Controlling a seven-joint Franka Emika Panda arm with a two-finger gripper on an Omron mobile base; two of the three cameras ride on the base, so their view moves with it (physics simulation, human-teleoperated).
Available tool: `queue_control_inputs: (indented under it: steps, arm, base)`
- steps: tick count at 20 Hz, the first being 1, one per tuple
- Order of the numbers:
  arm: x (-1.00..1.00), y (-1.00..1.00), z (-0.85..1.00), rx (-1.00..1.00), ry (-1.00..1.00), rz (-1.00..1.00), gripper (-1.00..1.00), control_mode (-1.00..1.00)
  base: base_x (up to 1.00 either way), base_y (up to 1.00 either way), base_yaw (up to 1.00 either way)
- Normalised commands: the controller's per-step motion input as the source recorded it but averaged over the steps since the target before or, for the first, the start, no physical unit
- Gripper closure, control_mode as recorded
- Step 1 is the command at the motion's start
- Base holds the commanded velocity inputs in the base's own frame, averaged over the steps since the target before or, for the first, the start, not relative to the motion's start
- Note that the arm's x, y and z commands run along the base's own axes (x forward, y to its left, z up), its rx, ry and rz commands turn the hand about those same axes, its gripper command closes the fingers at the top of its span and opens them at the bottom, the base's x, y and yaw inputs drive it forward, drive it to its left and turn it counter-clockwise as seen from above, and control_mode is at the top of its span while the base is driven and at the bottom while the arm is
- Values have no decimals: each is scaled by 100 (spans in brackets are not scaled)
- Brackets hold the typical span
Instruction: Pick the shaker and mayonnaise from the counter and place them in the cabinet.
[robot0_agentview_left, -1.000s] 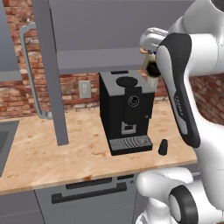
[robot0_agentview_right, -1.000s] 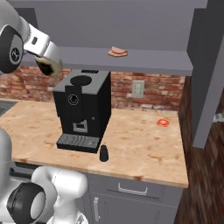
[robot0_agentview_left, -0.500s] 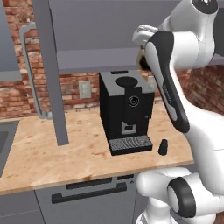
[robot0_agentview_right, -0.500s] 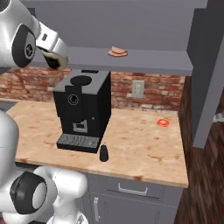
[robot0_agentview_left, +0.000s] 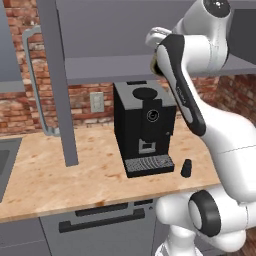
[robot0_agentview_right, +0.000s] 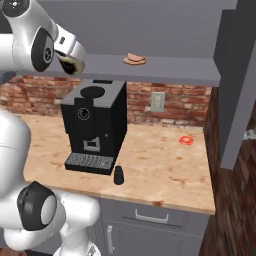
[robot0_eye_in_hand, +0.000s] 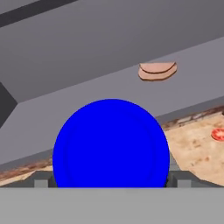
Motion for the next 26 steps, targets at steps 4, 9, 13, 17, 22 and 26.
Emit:
queue_control_inputs:
  steps: [4, 9, 13, 17, 22, 26]
  arm:
    - [44, 1, -20, 0, 0, 0, 100, -100]
    - [35, 0, -12, 0, 0, 0, 100, -100]
    - [36, 0, -9, 0, 0, 0, 100, -100]
    - [40, 0, -17, 0, 0, 0, 100, -100]
    - [45, 0, -21, 0, 0, 0, 100, -100]
    - [44, 0, -14, 0, 0, 0, 100, -100]
  base:
    - [0, 0, 0]
    - [0, 0, 0]
    - [0, 0, 0]
    - [0, 0, 0]
    - [0, 0, 0]
    - [0, 0, 0]
